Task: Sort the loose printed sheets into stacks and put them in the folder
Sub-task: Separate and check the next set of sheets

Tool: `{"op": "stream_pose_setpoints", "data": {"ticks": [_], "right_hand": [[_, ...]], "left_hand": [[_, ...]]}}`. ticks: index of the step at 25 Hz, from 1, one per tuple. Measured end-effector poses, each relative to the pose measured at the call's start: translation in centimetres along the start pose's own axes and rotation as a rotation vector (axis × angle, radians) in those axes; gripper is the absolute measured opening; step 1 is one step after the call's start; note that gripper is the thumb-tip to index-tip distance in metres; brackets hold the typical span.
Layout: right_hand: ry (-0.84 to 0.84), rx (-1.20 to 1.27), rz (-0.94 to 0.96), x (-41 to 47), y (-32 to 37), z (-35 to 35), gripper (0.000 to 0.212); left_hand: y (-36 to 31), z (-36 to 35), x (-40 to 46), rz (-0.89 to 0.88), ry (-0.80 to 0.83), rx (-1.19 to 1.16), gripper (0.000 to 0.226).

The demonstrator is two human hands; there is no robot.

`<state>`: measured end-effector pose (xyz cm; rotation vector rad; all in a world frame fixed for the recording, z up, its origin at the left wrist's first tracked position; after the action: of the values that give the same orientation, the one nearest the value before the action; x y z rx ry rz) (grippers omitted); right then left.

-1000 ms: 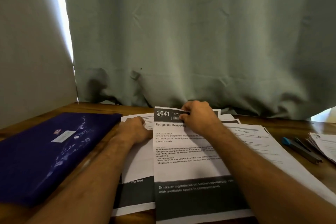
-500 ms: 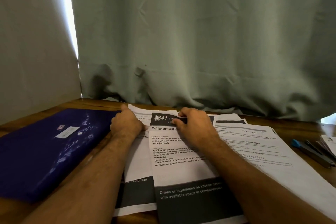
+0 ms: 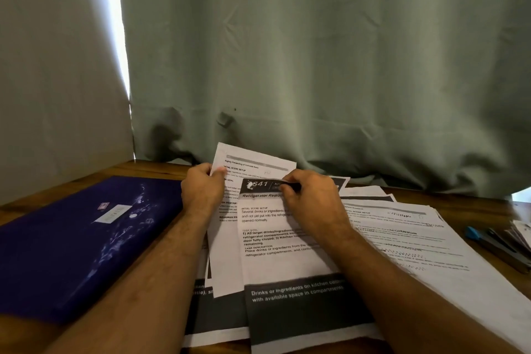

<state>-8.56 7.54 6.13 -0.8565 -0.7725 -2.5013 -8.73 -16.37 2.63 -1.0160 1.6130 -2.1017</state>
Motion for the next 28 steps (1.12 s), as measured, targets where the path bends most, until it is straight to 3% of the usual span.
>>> {"op": "stream_pose_setpoints", "data": {"ticks": [4, 9, 13, 15, 19, 22, 25, 28], "right_hand": [[-0.1, 0.044, 0.011, 0.9, 0.8, 1.4, 0.011], [-0.233, 0.114, 0.025, 2.9, 3.0, 2.7, 0.015], [-0.252, 0.151, -0.022, 3.9, 3.9, 2.4, 0.019], [-0.242, 0.174, -0.039, 4.0, 4.2, 2.1, 0.019], [-0.265, 0.234, -0.055, 3.8, 4.5, 2.2, 0.019], [-0.24, 0.312, -0.045, 4.1, 4.8, 2.8, 0.039], [-0.216, 0.231, 0.058, 4.6, 6.1, 3.9, 0.047], [-0.262, 0.226, 0.132, 5.1, 7.3, 6.3, 0.028]], "left_hand": [[-1.5, 0.0, -0.3, -0.021, 0.003, -0.12, 0.025], [-5.3, 0.0, -1.5, -0.222, 0.067, -0.229, 0.036], [-7.1, -0.7, -3.3, -0.336, 0.205, -0.251, 0.069], [-7.6, -0.9, -3.9, -0.401, 0.252, -0.24, 0.075], [-8.3, -0.9, -4.2, -0.482, 0.241, -0.165, 0.039], [-9.1, -0.1, -4.1, -0.51, 0.148, -0.13, 0.005], [-10.7, 1.5, -4.4, -0.584, 0.1, -0.199, 0.012], [-12.9, 3.0, -3.9, -0.613, 0.085, -0.234, 0.015]]}}
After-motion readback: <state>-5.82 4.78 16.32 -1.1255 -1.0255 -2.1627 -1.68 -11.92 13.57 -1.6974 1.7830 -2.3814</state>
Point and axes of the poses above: each hand's wrist, its own x-axis towards the middle knuckle, its own z-axis out of the back of the hand, y = z × x, the point moved 9 cm from there along x, towards the middle knuckle, and after that the axes turned 6 degrees about -x, right-handed, at the moved point
